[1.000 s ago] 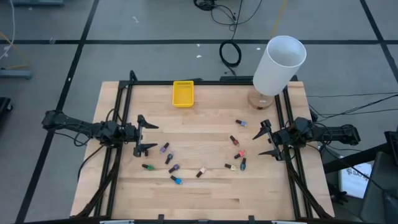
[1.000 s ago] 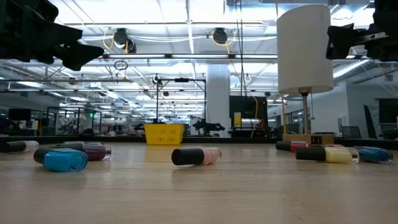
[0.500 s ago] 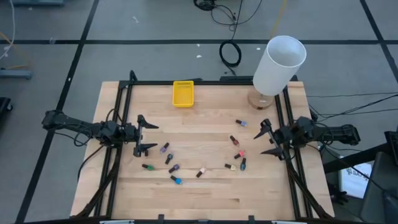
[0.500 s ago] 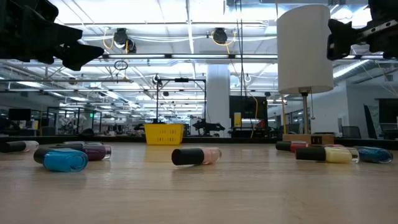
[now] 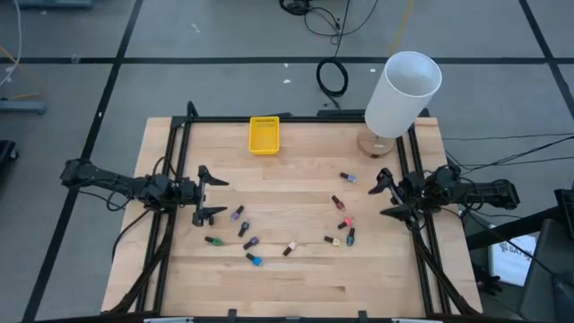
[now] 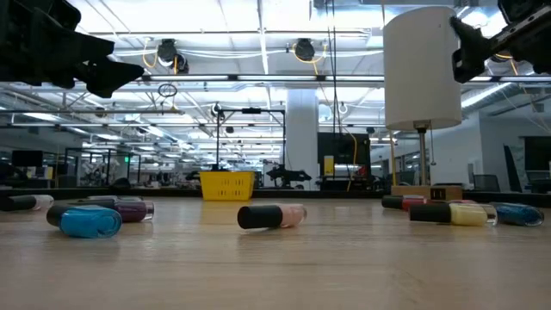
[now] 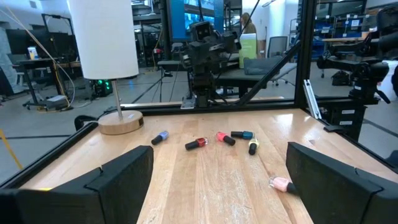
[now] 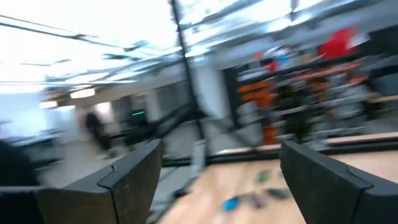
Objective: Pick & Place Nail Polish
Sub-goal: Put the light blue nail polish bottle into the yellow bin
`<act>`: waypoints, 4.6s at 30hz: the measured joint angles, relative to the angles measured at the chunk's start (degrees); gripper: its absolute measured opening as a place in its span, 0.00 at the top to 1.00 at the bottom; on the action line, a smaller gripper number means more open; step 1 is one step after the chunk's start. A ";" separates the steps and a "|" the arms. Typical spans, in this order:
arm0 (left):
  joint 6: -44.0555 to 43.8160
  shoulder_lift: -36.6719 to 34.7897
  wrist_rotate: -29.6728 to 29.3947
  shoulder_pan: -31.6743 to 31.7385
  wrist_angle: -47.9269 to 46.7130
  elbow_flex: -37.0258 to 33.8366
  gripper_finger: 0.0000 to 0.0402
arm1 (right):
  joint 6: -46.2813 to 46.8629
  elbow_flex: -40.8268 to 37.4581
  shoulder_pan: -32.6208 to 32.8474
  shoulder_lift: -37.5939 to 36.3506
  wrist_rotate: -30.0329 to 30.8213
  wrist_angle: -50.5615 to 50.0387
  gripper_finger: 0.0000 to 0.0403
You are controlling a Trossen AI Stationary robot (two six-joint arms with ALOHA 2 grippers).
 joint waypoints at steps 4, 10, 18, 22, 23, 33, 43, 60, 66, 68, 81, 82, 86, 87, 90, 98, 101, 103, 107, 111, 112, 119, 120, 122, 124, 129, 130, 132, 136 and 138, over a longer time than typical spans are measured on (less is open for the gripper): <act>-0.02 -0.02 -0.01 0.01 0.01 0.00 0.11 | -2.76 0.00 0.00 0.00 13.35 0.07 0.23; -0.02 -0.02 0.00 0.02 0.00 0.00 0.11 | -2.84 0.00 -0.02 0.08 26.21 0.41 0.23; -0.02 -0.02 0.00 0.02 0.02 0.02 0.11 | -7.10 11.83 0.03 17.53 36.48 -7.77 0.23; -0.02 -0.01 0.00 0.00 0.00 0.02 0.11 | -8.03 24.15 -0.75 35.35 38.45 -24.41 0.23; -0.02 0.00 0.00 0.02 0.00 0.00 0.11 | -8.07 27.00 -1.21 39.53 38.40 -27.53 0.23; -0.02 -0.01 -0.02 0.01 0.02 0.02 0.11 | -7.93 36.13 -10.87 67.89 30.44 -38.55 0.23; -0.02 0.00 0.00 0.00 0.02 0.02 0.11 | -9.56 33.73 -17.88 77.86 26.45 -35.40 0.24; -0.02 0.00 0.00 0.00 0.02 0.02 0.11 | -13.35 33.26 -23.34 83.81 18.91 -31.71 0.51; -0.02 0.00 0.00 0.02 0.01 0.02 0.11 | -14.83 33.27 -23.32 85.35 18.84 -30.49 0.61; -0.02 -0.02 0.00 0.00 0.02 0.02 0.11 | -14.85 33.23 -23.30 85.36 18.76 -29.81 0.66; -0.02 -0.02 0.00 0.00 0.00 0.02 0.11 | -14.97 33.07 -23.17 84.98 18.62 -28.61 0.88; -0.02 0.00 0.00 0.02 0.02 0.02 0.11 | -14.98 33.05 -23.17 84.54 18.64 -28.18 0.88; -0.02 0.00 0.00 0.01 0.01 0.02 0.11 | -15.44 32.83 -22.62 81.64 19.37 -25.38 0.88; -0.02 -0.02 0.00 0.00 0.02 0.02 0.11 | -15.78 32.85 -22.39 80.20 19.45 -24.43 0.88; -0.02 0.00 0.02 0.00 0.00 0.02 0.11 | -16.14 32.94 -21.27 76.19 19.19 -22.03 0.88; -0.02 -0.02 0.02 0.00 0.03 0.02 0.11 | -19.84 32.96 -16.00 67.38 18.82 -12.54 0.88; -0.02 -0.02 0.02 0.01 0.01 0.02 0.11 | -22.03 32.98 -14.13 65.93 17.06 -9.20 0.88; -0.02 -0.01 0.02 0.01 0.02 0.02 0.11 | -22.50 32.98 -13.36 65.55 12.75 -7.86 0.88; -0.75 0.00 0.02 0.02 0.43 0.02 0.11 | -21.43 32.99 -11.85 65.20 4.03 -4.78 0.88; -1.68 -0.04 0.02 0.02 3.25 0.04 0.11 | -20.61 32.99 -10.05 65.24 -0.50 -2.12 0.88; -1.56 0.00 0.02 0.00 3.38 0.04 0.11 | -20.64 33.00 -9.66 65.22 -0.68 -1.51 0.88; -1.78 0.00 -0.95 0.02 7.02 0.04 0.11 | -19.49 27.91 -7.03 65.93 -0.72 17.03 0.88; -1.90 -0.02 -1.51 0.01 7.68 0.04 0.11 | -18.88 26.71 -6.97 66.05 -0.76 20.47 0.88; -2.64 0.00 -1.87 0.02 8.64 0.03 0.11 | -17.81 24.64 -7.02 66.01 -0.66 26.09 0.88; -0.64 -0.03 -2.19 0.19 9.97 0.02 0.11 | -17.29 23.23 -7.04 66.01 -0.60 29.52 0.88; -3.78 -0.02 -8.73 1.24 11.68 0.02 0.11 | -17.18 21.41 -7.04 66.01 -0.57 34.71 0.88; -4.95 -0.04 -9.92 1.57 11.87 0.04 0.11 | -17.23 21.39 -7.04 66.01 -0.43 35.09 0.88; -6.90 0.01 -10.64 2.27 12.05 0.02 0.11 | -17.28 21.31 -7.10 66.01 -0.30 36.23 0.88; -8.05 1.21 -13.29 3.59 11.64 0.04 0.11 | -17.55 21.31 -7.10 66.57 1.22 39.83 0.88; -8.34 4.03 -14.11 4.61 11.40 0.01 0.11 | -17.94 21.31 -7.10 67.10 2.43 40.65 0.88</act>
